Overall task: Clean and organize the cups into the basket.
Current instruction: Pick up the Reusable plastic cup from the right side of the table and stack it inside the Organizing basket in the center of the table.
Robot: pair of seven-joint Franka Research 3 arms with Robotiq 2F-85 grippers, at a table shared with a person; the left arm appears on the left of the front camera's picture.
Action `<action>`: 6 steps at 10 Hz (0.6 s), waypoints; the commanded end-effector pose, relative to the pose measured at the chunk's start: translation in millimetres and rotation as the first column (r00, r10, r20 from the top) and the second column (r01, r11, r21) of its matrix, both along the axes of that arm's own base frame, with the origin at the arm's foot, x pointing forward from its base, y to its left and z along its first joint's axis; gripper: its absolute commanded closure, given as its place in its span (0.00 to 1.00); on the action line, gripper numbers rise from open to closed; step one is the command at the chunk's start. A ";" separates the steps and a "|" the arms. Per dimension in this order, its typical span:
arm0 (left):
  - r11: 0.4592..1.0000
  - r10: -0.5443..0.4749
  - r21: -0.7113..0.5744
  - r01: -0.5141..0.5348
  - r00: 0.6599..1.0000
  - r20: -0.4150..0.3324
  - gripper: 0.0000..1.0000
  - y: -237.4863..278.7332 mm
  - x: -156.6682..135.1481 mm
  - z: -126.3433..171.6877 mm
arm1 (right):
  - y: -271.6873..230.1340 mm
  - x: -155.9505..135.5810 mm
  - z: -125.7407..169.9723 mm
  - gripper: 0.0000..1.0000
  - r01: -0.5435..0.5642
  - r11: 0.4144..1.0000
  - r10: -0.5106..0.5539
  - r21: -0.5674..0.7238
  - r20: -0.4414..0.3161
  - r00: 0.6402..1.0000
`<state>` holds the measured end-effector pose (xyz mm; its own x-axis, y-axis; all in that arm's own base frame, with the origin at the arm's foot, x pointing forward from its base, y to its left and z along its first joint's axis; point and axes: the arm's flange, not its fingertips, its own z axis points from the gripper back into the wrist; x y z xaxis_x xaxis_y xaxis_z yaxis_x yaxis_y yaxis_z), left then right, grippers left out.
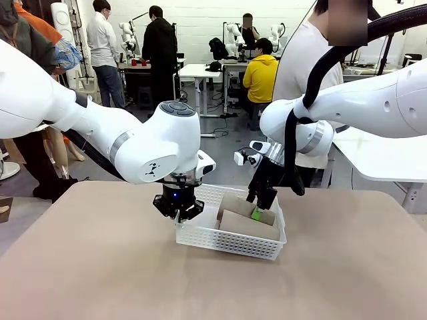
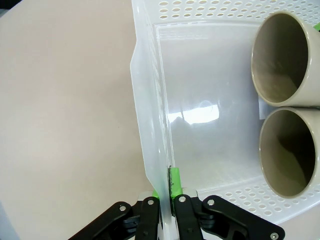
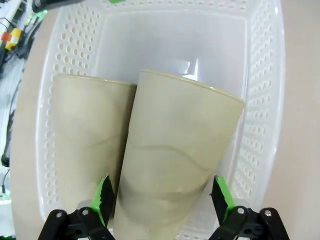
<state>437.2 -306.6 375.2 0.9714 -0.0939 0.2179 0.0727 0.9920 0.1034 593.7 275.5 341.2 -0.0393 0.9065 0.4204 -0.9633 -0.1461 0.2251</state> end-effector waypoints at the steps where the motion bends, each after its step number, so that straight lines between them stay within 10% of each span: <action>1: 1.000 -0.001 0.001 0.001 1.000 0.003 1.00 -1.0 0.8 0.1 | -21.5 -18.4 28.8 0.00 -0.003 0.994 0.002 0.108 0.006 1.000; 6: 1.000 -0.001 0.001 0.001 1.000 0.003 1.00 -1.0 0.8 0.1 | -177.6 -114.8 105.6 0.00 0.050 0.855 -0.067 0.517 0.013 0.998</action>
<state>437.7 -306.3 375.2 0.9715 -0.0928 0.2179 0.0716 0.9921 0.1032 506.8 135.7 466.2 -0.0393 0.6104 0.7911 -0.9792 -0.1811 0.0910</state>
